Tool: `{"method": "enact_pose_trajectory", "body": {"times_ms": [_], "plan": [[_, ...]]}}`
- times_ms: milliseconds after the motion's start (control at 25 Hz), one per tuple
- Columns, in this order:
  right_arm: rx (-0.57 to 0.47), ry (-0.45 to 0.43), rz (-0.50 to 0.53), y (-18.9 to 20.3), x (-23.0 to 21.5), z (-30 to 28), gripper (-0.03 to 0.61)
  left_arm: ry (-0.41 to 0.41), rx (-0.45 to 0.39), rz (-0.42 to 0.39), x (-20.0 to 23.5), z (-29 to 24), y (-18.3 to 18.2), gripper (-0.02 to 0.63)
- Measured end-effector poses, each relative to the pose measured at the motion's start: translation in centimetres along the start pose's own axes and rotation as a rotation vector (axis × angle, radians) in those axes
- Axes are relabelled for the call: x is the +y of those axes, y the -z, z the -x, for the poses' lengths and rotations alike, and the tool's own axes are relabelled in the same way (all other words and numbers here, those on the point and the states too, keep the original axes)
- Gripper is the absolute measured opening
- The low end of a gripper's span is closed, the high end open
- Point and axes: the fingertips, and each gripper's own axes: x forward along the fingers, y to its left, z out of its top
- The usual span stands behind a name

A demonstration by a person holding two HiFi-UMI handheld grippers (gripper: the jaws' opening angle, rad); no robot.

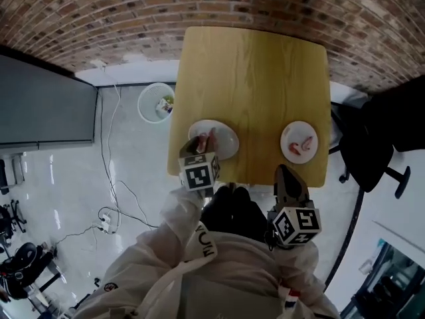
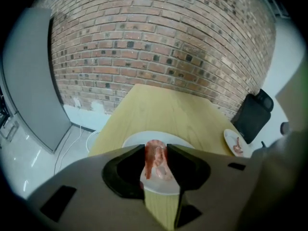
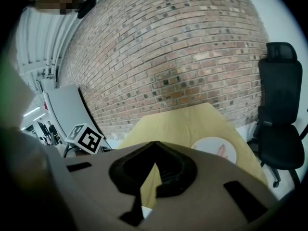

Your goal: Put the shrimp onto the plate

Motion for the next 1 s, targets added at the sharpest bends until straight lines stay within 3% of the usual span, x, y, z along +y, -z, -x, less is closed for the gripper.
{"method": "enact_pose_trajectory", "body": {"times_ms": [240, 480, 1000], "plan": [[-0.060, 0.064, -0.023, -0.1, -1.0, 2.7, 0.023, 0.042, -0.054, -0.075, -1.9, 0.8, -0.9, 0.147], [-0.095, 0.097, -0.037, -0.6, -1.6, 4.5, 0.023, 0.045, -0.156, -0.278, -4.1, 2.0, -2.7, 0.147], [-0.148, 0.151, -0.101, -1.3, -7.8, 7.1, 0.023, 0.127, -0.173, -0.407, -13.1, 1.4, -3.3, 0.147]]}}
